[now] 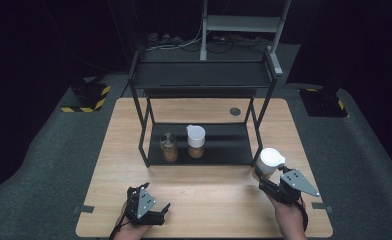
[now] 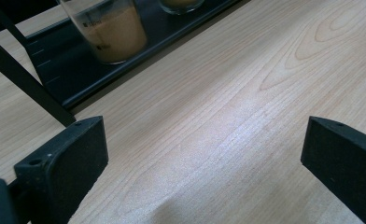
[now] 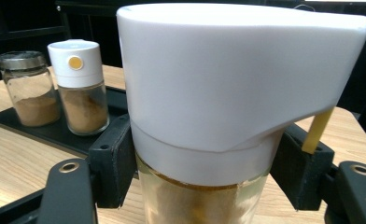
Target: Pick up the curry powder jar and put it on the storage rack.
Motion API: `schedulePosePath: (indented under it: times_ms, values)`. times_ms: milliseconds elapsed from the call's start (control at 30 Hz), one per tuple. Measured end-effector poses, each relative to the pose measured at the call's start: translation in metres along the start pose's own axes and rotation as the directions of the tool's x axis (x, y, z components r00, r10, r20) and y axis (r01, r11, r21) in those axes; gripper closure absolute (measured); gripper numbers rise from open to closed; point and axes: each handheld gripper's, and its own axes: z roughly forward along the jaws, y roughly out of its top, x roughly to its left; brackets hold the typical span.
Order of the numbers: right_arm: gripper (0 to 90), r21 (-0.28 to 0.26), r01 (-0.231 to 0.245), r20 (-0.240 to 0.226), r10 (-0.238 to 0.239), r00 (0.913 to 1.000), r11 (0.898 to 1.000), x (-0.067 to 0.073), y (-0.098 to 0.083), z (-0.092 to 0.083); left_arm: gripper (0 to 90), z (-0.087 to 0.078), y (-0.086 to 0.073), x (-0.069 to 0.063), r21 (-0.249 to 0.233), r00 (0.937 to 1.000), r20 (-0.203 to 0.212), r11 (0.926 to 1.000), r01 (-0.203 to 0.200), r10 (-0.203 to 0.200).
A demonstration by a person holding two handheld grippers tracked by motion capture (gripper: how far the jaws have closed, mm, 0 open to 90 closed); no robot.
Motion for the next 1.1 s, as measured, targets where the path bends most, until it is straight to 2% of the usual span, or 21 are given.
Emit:
schedulePosePath:
  times_ms: [1100]
  values:
    - [30.5, 0.003, 0.016, -0.066, -0.016, 0.9977, 1.000, 0.016, 0.016, 0.027, 0.9, 0.000, 0.000, 0.001, -0.003, 1.0000, 0.007, 1.0000, -0.002, 0.002]
